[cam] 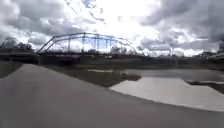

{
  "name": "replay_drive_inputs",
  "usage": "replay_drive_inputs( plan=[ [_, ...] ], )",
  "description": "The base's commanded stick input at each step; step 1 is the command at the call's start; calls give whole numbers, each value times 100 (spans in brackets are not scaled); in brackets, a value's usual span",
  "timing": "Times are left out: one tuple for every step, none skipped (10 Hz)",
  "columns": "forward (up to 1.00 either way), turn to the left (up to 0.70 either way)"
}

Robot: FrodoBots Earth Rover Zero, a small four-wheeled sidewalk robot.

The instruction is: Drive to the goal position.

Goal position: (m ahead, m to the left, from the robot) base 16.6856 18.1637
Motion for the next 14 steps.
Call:
replay_drive_inputs(
  plan=[
    [100,40],
    [100,40],
    [100,40],
    [100,40],
    [100,40],
    [100,40],
    [100,40],
    [100,40],
    [100,40],
    [100,40],
    [100,32],
    [100,12],
    [100,0],
    [100,0]
  ],
)
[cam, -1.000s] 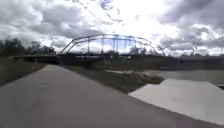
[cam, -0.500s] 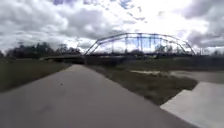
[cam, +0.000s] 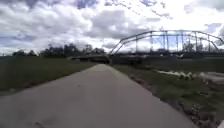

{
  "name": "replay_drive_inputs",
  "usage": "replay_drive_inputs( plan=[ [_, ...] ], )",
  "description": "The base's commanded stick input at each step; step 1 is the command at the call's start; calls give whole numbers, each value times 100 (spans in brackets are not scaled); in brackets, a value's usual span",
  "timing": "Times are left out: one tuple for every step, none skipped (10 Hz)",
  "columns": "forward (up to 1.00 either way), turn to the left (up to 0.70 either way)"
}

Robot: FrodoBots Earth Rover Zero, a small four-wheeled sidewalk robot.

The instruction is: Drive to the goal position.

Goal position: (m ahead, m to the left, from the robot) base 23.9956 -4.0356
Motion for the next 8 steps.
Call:
replay_drive_inputs(
  plan=[
    [100,0],
    [100,0],
    [100,0],
    [100,0],
    [100,0],
    [100,0],
    [100,0],
    [100,0]
  ],
)
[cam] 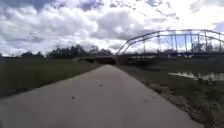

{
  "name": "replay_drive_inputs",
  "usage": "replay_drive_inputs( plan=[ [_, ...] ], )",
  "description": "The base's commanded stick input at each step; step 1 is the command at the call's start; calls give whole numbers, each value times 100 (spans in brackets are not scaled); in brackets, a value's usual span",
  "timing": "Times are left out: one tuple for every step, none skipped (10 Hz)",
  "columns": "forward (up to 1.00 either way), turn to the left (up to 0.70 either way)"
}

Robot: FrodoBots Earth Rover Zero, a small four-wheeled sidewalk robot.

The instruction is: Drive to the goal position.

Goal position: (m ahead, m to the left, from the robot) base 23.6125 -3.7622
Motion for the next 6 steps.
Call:
replay_drive_inputs(
  plan=[
    [100,0],
    [100,0],
    [100,0],
    [100,0],
    [100,0],
    [100,0]
  ],
)
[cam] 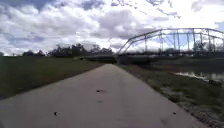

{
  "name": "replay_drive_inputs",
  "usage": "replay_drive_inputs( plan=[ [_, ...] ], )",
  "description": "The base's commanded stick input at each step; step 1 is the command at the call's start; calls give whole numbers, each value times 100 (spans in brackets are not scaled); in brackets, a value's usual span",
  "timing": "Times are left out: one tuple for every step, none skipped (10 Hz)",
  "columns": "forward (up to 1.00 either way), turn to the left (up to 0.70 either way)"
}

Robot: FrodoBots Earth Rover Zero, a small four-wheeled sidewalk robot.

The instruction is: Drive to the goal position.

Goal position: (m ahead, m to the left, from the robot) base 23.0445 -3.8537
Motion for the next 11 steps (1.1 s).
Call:
replay_drive_inputs(
  plan=[
    [100,0],
    [100,0],
    [100,0],
    [100,0],
    [100,0],
    [100,0],
    [100,0],
    [100,0],
    [100,0],
    [100,0],
    [100,0]
  ],
)
